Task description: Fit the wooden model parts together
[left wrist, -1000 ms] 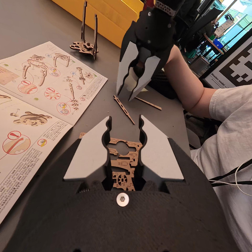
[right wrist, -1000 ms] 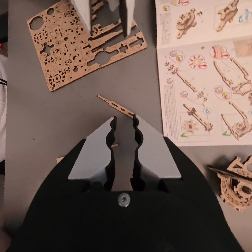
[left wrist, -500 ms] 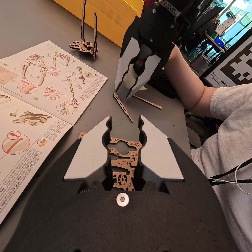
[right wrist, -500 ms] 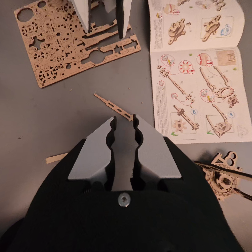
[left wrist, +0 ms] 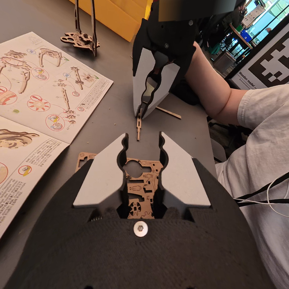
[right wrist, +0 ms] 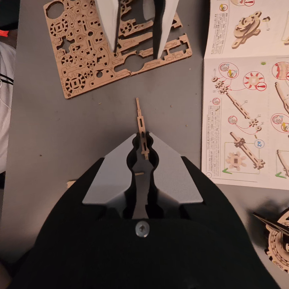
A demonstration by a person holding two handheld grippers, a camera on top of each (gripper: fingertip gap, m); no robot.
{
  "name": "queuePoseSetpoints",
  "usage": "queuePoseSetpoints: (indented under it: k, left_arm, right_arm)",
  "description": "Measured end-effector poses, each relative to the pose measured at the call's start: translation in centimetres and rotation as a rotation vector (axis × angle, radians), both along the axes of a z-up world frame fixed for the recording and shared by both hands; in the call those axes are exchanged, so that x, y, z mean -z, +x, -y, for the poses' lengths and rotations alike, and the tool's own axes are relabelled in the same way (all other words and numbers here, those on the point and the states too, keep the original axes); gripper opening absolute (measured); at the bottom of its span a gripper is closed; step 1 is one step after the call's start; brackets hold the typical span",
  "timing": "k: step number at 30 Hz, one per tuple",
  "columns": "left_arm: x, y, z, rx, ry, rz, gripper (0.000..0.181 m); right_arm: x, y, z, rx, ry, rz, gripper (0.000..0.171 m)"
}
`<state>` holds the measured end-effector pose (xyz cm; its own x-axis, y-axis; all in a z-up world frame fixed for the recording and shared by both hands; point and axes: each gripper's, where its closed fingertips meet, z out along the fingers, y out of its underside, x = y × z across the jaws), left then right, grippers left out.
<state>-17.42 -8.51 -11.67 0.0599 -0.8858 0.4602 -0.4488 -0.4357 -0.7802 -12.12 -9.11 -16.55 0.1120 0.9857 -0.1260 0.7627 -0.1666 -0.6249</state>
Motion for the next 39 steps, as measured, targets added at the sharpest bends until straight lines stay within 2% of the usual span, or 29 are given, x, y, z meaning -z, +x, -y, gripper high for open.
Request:
queuePoseSetpoints:
  k: [3, 7, 11, 13, 17, 19, 20, 22, 25, 27, 30, 32, 36, 39]
  left_arm:
    - [-0.1, 0.4, 0.6, 0.028, 0.050, -0.001, 0.041]
    - [-0.1, 1.2, 1.6, 0.058, 0.246, -0.023, 0.051]
    - [0.1, 1.4, 1.5, 0.061, 0.579, -0.099, 0.043]
    - [0.3, 1.5, 1.6, 0.064, 0.687, -0.131, 0.037]
    - [0.7, 1.8, 2.3, 0.090, 0.704, -0.137, 0.030]
    - [0.4, 2.0, 2.6, 0.104, 0.707, -0.110, 0.019]
    - [0.3, 2.0, 2.8, 0.118, 0.708, -0.102, 0.007]
    - [0.6, 1.9, 2.8, 0.125, 0.700, -0.110, 0.005]
    - [0.8, 1.7, 2.5, 0.086, 0.546, -0.127, 0.004]
    - [0.2, 1.7, 2.4, 0.024, 0.276, -0.084, 0.004]
    - [-1.9, 1.6, 2.6, -0.021, -0.230, 0.071, 0.004]
    - [-2.8, 1.3, 2.2, -0.045, -0.453, 0.159, 0.003]
    - [-2.6, 1.1, 2.1, -0.050, -0.546, 0.167, 0.003]
    - [-2.8, 1.1, 2.5, -0.037, -0.611, 0.181, 0.003]
  right_arm:
    - [-1.1, -0.8, 0.5, 0.015, -0.071, -0.068, 0.007]
    - [-2.6, -1.7, 0.8, 0.075, -0.210, -0.161, 0.007]
    - [-3.6, -2.6, 1.6, 0.075, -0.343, -0.234, 0.007]
    - [-4.0, -2.9, 1.9, 0.071, -0.377, -0.261, 0.007]
    - [-4.1, -3.2, 2.1, 0.073, -0.415, -0.273, 0.007]
    - [-4.1, -3.4, 2.3, 0.065, -0.444, -0.280, 0.007]
    - [-4.2, -3.4, 2.3, 0.061, -0.449, -0.286, 0.007]
    - [-4.4, -3.4, 2.0, 0.059, -0.423, -0.303, 0.007]
    - [-5.2, -2.6, 0.3, 0.093, -0.307, -0.328, 0.026]
    - [-6.3, -2.1, -0.8, 0.097, -0.164, -0.373, 0.026]
    - [-8.2, -2.3, -0.9, 0.046, 0.010, -0.459, 0.027]
    - [-8.8, -2.6, -0.3, -0.002, 0.067, -0.479, 0.030]
    - [-9.1, -3.1, 0.8, -0.077, 0.132, -0.487, 0.032]
    - [-8.5, -3.4, 1.1, -0.119, 0.277, -0.423, 0.031]
